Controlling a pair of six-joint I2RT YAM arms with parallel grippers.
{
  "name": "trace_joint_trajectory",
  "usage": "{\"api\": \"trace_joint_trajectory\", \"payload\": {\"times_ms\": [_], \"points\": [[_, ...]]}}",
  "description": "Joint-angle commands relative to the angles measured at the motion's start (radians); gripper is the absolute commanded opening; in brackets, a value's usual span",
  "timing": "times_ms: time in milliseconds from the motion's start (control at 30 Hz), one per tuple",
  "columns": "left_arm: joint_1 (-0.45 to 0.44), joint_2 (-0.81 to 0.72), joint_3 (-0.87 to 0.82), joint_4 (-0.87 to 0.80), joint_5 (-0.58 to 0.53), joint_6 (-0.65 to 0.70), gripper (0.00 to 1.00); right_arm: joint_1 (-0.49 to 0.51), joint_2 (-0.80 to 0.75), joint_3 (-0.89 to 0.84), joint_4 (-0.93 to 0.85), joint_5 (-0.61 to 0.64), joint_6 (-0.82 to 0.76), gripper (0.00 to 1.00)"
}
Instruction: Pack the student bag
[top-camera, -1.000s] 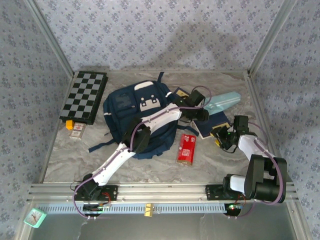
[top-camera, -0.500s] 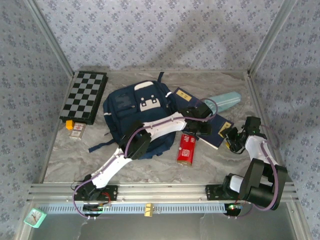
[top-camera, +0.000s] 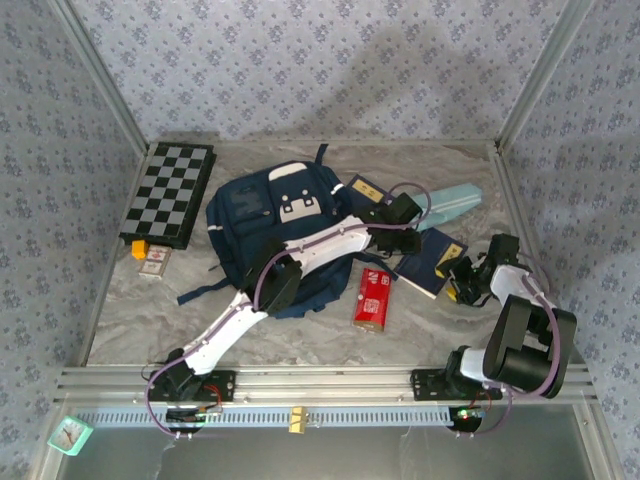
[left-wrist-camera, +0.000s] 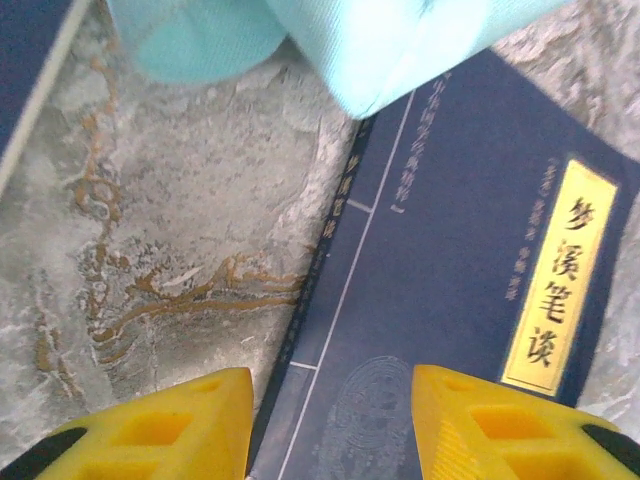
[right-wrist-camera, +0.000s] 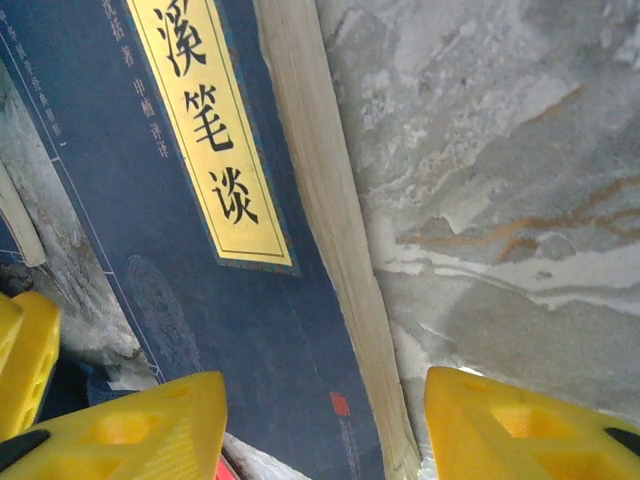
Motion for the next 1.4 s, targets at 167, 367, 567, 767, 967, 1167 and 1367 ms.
{"api": "trace_joint_trajectory", "payload": {"times_ms": [167, 367, 567, 767, 967, 1167, 1367], "points": [[-0.023, 0.041, 0.029, -0.04, 0.056, -0.022, 0.45, 0.034, 0.086, 0.027, 0.034, -0.033, -0.031, 0.54], [-0.041, 0.036, 0.021, -0.064, 0.07, -0.03, 0.42, 0.054, 0.117, 0.039, 0.053, -0.05, -0.033, 0.54], [-0.045, 0.003, -0.021, -0.06, 0.049, -0.012, 0.42, 0.06, 0.096, 0.056, 0.02, -0.063, -0.052, 0.54], [-0.043, -0.005, -0.061, -0.052, 0.051, -0.014, 0.4, 0.052, 0.037, 0.067, -0.029, -0.055, -0.075, 0.56], [-0.045, -0.026, -0.097, -0.022, 0.051, -0.013, 0.39, 0.048, -0.02, 0.087, -0.065, -0.082, -0.075, 0.56], [-0.045, -0.034, -0.112, -0.019, 0.05, -0.011, 0.38, 0.036, -0.061, 0.116, -0.105, -0.109, -0.089, 0.54], [-0.045, -0.041, -0.12, -0.014, 0.055, -0.01, 0.37, 0.031, -0.075, 0.119, -0.118, -0.141, -0.098, 0.47]]}}
